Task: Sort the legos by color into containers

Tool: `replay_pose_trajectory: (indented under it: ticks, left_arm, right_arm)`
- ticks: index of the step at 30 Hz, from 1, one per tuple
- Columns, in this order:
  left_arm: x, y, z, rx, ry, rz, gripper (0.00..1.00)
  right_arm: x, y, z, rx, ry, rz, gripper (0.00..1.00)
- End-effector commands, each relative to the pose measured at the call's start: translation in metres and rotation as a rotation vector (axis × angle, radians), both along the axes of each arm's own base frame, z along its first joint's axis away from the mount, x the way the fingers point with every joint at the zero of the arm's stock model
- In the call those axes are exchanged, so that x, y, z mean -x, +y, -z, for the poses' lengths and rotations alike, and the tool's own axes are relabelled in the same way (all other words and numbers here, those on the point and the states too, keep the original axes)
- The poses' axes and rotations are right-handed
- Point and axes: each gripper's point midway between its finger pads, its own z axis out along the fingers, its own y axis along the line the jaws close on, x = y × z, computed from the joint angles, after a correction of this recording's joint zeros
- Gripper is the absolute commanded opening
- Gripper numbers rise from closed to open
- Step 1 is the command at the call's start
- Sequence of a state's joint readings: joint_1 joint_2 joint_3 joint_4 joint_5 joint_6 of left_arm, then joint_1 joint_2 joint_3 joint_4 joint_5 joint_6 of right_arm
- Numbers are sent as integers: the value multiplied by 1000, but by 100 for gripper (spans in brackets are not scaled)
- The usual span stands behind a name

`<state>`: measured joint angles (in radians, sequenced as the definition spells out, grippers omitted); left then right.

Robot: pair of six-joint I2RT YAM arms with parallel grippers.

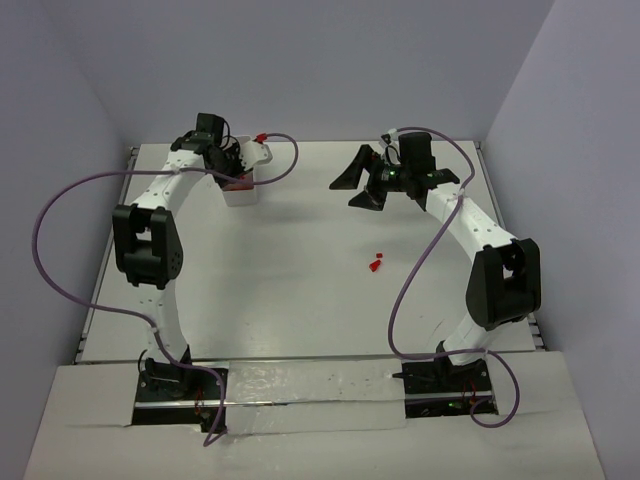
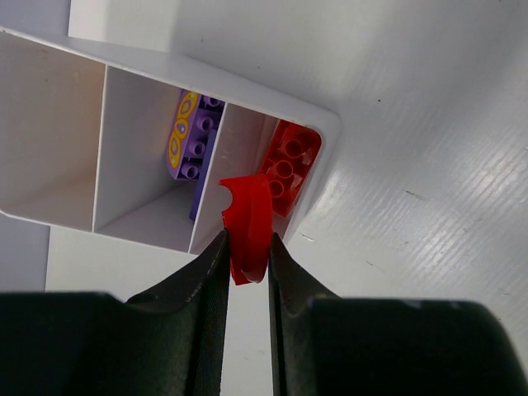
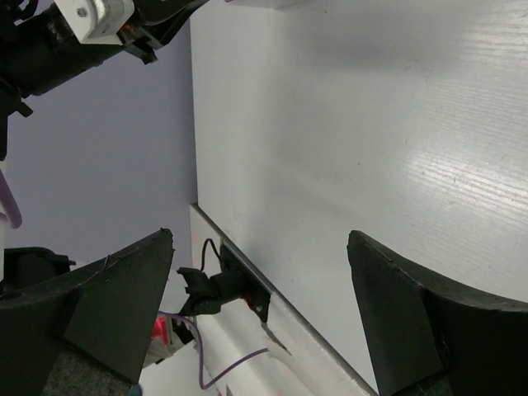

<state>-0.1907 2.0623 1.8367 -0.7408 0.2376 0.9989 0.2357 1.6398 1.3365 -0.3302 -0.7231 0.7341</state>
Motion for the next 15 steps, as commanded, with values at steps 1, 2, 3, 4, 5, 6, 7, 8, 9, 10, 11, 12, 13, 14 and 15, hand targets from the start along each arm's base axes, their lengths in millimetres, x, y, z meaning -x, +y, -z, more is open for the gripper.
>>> replay_pose_trajectory:
  ticks: [1,2,3,4,5,6,7,8,9,10,11,12,13,14,15]
  left_arm:
    - [-19,-1,-17,16,-66,-4,11]
    - [-20,-1,-16,17,-66,-7,13]
    - [-21,-1,-15,15,-64,-5,16]
    - [-21,-1,-15,15,-62,-6,18]
    - [-22,-1,-14,14,-63,-7,21]
    - [-22,-1,-15,16,-67,-8,24]
    - [-23,-1,-16,19,-71,-11,26]
    - [-22,-1,-15,18,-68,-10,29]
    - [-22,-2,-16,20,-68,-9,30]
    - [-21,-3,-16,24,-64,-4,32]
    - [-21,-3,-16,24,-65,-4,32]
    - [-21,-3,-17,25,-68,-4,33]
    - [-22,-3,-20,29,-73,-7,34]
    - [-22,-3,-20,32,-76,-9,35]
    - [-23,-3,-22,34,-80,-12,39]
  right_arm:
    - [2,-3,-34,-15,-107,-9,93]
    - [2,-4,-33,-11,-110,-8,93]
    - [1,-4,-33,-6,-112,-7,93]
    - [1,-5,-32,-2,-110,-4,93]
    - [1,-6,-31,8,-116,0,93]
    - [-1,-8,-30,23,-121,10,93]
    - [-1,-11,-26,46,-115,23,93]
    - [-2,-15,-23,81,-124,33,93]
    - [-4,-20,-21,118,-144,43,94]
    - [-3,-22,-18,140,-141,42,94]
    - [-5,-24,-18,157,-158,44,94]
    - [-4,-28,-16,183,-154,45,94]
    - [-5,-32,-14,217,-175,44,94]
    - [-3,-33,-12,229,-177,34,94]
    - [-3,-35,-12,253,-187,33,94]
